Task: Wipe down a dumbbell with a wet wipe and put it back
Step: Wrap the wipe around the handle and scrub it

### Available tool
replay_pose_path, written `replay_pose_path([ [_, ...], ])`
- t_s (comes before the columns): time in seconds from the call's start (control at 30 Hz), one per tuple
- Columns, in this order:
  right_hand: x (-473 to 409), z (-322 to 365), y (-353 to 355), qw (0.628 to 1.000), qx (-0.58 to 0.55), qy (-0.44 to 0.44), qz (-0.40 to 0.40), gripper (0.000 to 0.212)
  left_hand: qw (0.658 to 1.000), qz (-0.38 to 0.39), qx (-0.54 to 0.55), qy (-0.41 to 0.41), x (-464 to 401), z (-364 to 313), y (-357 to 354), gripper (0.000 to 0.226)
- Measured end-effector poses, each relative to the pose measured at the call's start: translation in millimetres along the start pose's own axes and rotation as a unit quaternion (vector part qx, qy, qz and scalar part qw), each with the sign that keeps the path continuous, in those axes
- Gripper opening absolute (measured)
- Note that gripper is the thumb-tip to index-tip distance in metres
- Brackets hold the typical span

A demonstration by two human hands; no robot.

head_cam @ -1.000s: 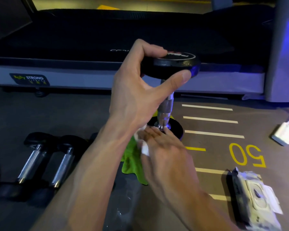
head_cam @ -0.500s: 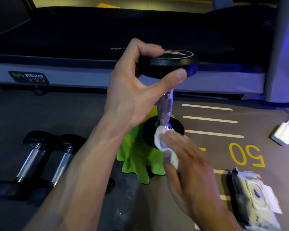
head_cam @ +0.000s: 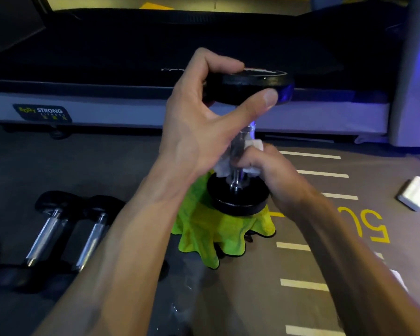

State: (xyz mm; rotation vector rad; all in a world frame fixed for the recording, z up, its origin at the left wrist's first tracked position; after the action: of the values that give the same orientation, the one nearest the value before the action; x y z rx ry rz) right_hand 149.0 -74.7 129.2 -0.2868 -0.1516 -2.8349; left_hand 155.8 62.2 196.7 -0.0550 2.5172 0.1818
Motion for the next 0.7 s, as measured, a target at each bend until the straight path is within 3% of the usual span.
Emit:
replay_pose_path([
  [0.07, -9, 4, 1, 0.998, -0.044, -0.016, 0.044, 0.022, 1.0, 0.004, 0.009, 0.0, 0, 0, 0, 0.043],
  [0.17, -17, 6, -1, 0.999, -0.009, -0.005, 0.048, 0.014, 1.0, 0.016, 0.015, -0.005, 2, -2, 0, 0.044],
  [0.3, -16, -6, -9, 0.991, 0.068, 0.019, -0.117, 0.012, 1.0, -0.001, -0.001, -0.012, 4, 0, 1, 0.045],
  [0.33, -14, -7, -14, 0.985, 0.072, 0.028, -0.151, 0.023, 1.0, -0.008, -0.005, -0.012, 4, 0, 2, 0.045],
  [0.4, -5, -5, -30, 0.979, 0.051, 0.062, -0.188, 0.049, 1.0, -0.017, -0.013, -0.012, 4, 1, 3, 0.044],
  [0.47, 6, 0, -43, 0.966, 0.022, 0.121, -0.226, 0.052, 1.0, -0.022, -0.017, -0.012, 5, 1, 5, 0.044],
  [0.53, 8, 5, -44, 0.958, 0.047, 0.124, -0.253, 0.046, 1.0, -0.021, -0.016, -0.012, 6, 1, 5, 0.044],
  [0.57, 4, 7, -37, 0.964, 0.051, 0.093, -0.245, 0.038, 1.0, -0.018, -0.013, -0.013, 6, 1, 5, 0.044],
  [0.63, -10, 11, -21, 0.989, 0.015, 0.017, -0.145, 0.014, 1.0, -0.009, -0.006, -0.012, 7, 1, 6, 0.043],
  [0.7, -18, 15, -11, 0.999, -0.042, -0.03, -0.018, 0.027, 1.0, -0.002, -0.007, -0.011, 6, 2, 6, 0.042],
])
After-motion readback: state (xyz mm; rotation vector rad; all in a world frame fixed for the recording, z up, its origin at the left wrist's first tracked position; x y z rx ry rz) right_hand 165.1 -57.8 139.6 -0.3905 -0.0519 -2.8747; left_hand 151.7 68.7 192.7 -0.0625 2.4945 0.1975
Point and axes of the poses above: each hand's wrist, its own x-axis away from the middle knuckle, its own y-axis out of the back of the hand, z = x × y, the point moved 3 cm from there along -x, towards the middle knuckle, and after that the axes turned 6 degrees about -y, right-handed, at the moved point
